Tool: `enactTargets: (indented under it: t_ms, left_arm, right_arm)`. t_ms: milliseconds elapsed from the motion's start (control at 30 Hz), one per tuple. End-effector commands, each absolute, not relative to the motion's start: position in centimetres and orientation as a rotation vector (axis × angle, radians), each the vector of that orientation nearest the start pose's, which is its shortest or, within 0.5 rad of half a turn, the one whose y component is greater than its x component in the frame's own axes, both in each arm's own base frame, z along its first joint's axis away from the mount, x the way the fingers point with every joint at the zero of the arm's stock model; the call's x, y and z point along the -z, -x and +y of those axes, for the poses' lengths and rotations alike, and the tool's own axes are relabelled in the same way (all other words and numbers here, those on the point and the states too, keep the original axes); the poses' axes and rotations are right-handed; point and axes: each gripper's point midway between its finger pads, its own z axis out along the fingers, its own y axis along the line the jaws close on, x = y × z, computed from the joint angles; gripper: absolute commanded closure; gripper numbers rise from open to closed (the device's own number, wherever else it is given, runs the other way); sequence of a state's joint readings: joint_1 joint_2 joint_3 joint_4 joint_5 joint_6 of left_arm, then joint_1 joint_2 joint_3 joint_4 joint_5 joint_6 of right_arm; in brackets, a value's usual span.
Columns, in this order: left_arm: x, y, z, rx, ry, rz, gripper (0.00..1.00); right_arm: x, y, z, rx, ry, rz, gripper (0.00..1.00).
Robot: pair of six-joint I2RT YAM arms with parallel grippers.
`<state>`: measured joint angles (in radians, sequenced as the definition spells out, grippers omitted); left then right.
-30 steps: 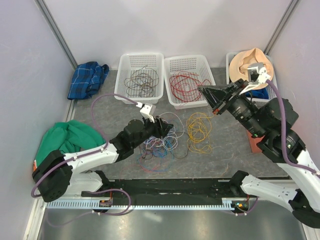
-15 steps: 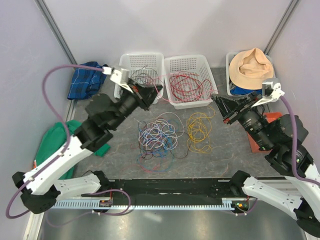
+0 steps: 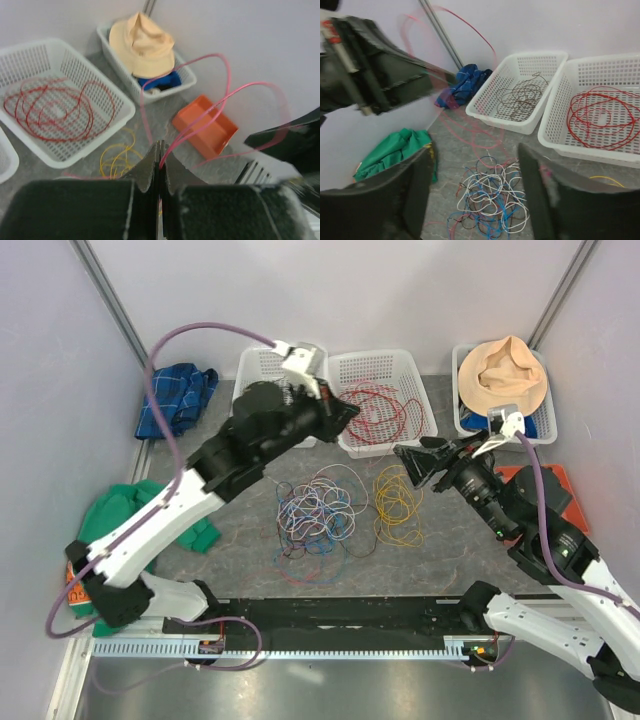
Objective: Untangle the cables
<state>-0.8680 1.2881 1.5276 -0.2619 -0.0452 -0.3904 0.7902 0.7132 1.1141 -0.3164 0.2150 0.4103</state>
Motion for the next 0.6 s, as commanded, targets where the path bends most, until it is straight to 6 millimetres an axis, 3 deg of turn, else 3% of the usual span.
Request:
enactTargets:
  t_ms: [0,33,100,133,233,267,300,333,367,400,433,567]
  left_arm:
    - [-43.0,-28.6,-34.7,0.909,-0.408,1.702,0.98]
    - [-41.3,-29.9,-35.8,0.898,-0.408,1.744,0.98]
    - [-41.9,-31.1,-36.6,0.938,-0.387,1.746,0.98]
    - [-40.3,-32.2,-37.7,0.937,-0.393,1.783,0.98]
    - [-40.9,-34.8,-38.3,0.971,-0.357,1.783,0.98]
    - [-39.2,-36.7,-38.7,0.951,-0.343,1.819,0.98]
    - [-40.4,-37.5,-38.8,0.958,-0.332,1.792,0.98]
    - [-40.2,-38.3,-38.9,0.961,-0.326,1.801,0.98]
    - [-38.0,-40.5,-39.2,0.942,-0.307,1.843,0.98]
    - [-39.1,-41.4,-39.3,0.956,-0.297,1.816,0.98]
    - [-38.5,-42.3,-39.6,0.968,-0.284,1.83,0.98]
    - [-35.9,-47.3,-39.9,0.989,-0.227,1.865,0.98]
  right_arm:
    - [-42.0,-21.9,17.6,-0.753,0.069,1.544,0.14]
    - [-41.8,-22.1,17.6,-0.739,0.066,1.553,0.1]
    - [-41.9,-22.3,17.1,-0.71,0.049,1.553,0.02]
    - [-42.0,-22.3,16.9,-0.702,0.045,1.549,0.02]
    - [-42.1,-22.4,16.1,-0.671,0.024,1.539,0.02]
    - [-41.9,-22.5,15.8,-0.656,0.02,1.541,0.02]
    - [-41.9,-22.5,15.4,-0.644,0.001,1.536,0.02]
    - [-41.6,-22.5,15.0,-0.631,-0.008,1.535,0.02]
    - [-41.5,-22.5,14.8,-0.626,-0.017,1.534,0.02]
    - [-41.2,-22.6,14.4,-0.609,-0.037,1.536,0.02]
    - [-41.2,-22.4,14.0,-0.609,-0.052,1.529,0.02]
    - [-38.8,-22.7,14.0,-0.59,-0.071,1.569,0.02]
